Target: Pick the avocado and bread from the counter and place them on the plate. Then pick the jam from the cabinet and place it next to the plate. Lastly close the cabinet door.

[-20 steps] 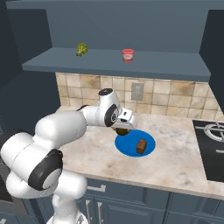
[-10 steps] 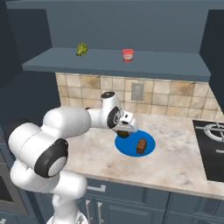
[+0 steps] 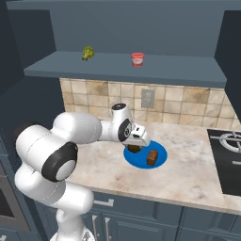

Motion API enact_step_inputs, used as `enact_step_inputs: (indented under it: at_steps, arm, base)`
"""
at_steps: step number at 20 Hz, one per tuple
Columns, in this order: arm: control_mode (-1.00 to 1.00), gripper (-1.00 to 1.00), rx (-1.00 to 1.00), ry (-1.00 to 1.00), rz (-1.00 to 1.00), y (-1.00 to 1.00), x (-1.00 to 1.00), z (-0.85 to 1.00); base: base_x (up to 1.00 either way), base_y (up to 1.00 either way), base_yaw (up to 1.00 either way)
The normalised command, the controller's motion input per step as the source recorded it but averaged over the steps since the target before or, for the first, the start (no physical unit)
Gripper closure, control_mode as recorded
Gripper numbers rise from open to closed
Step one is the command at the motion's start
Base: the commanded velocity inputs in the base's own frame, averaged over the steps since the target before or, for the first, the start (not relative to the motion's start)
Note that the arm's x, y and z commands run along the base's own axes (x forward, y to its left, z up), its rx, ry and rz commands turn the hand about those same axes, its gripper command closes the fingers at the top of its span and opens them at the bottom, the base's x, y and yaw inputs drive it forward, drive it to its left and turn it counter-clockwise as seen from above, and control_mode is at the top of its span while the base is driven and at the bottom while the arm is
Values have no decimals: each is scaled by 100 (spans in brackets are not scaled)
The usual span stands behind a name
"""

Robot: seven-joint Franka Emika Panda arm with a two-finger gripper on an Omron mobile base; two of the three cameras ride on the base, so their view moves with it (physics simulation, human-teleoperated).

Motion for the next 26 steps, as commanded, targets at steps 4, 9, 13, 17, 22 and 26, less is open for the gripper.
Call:
enact_step_inputs:
  at_steps: [4,9,13,17,22,26]
  arm:
    - [-100,100,0,2,0,-3,3,-22]
    - [-100,100,0,1,0,-6,3,-20]
    - [-100,100,0,0,0,-11,3,-17]
    - [-100,100,-1,2,0,-4,2,-15]
    - [-100,100,-2,2,0,-1,0,-14]
    - [-100,100,-3,3,0,0,0,-15]
  base:
    - [0,0,0]
    - [0,0,0]
    - [0,0,0]
    - [0,0,0]
    - [0,0,0]
    - [0,0,0]
